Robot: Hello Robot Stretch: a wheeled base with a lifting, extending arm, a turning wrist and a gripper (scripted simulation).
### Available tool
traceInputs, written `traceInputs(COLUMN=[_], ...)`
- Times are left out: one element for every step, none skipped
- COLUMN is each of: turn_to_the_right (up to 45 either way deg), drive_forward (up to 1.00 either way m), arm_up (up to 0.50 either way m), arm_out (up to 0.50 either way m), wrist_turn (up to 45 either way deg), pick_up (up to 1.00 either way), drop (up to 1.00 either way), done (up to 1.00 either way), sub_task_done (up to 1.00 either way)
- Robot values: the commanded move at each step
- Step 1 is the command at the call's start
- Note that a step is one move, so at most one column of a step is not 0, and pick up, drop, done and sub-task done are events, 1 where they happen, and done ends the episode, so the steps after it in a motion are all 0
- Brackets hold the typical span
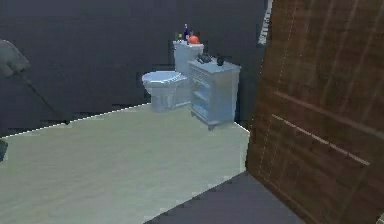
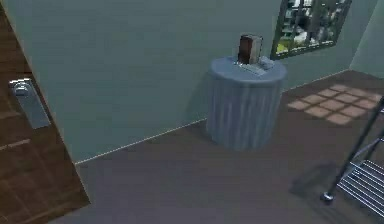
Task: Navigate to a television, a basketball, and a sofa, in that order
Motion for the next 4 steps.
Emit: traceInputs(turn_to_the_right=[-24.0,0.0,-21.0,0.0], drive_forward=[0.0,0.35,0.0,1.0], arm_up=[0.0,0.0,0.0,0.0], arm_out=[0.0,0.0,0.0,0.0], wrist_turn=[0.0,0.0,0.0,0.0], pick_up=[0.0,0.0,0.0,0.0], drop=[0.0,0.0,0.0,0.0], done=[0.0,0.0,0.0,0.0], sub_task_done=[0.0,0.0,0.0,0.0])
